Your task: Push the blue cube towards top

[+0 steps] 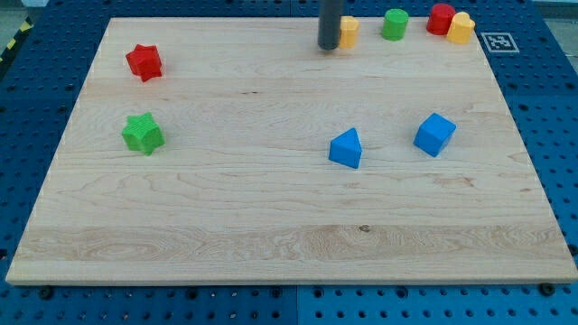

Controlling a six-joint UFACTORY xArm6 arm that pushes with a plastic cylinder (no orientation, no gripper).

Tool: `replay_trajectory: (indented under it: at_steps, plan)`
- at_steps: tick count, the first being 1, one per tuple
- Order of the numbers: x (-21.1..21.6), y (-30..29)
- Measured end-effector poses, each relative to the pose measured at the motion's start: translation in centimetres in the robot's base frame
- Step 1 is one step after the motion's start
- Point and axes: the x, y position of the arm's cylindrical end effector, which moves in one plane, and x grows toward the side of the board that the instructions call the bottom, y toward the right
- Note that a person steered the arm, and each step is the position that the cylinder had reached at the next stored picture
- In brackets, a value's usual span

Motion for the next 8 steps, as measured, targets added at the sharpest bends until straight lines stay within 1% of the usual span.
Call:
replay_trajectory:
  at_steps: [1, 2, 3, 4, 5, 6, 7, 8]
  plan:
    - [-1.8, 6.6]
    - [-1.7, 8.9]
    - [0.2, 7.8]
    - [6.3, 8.0]
    - [9.5, 14.8]
    - [10.9, 24.1]
    - [17.6, 24.5]
    - [21.9, 19.9]
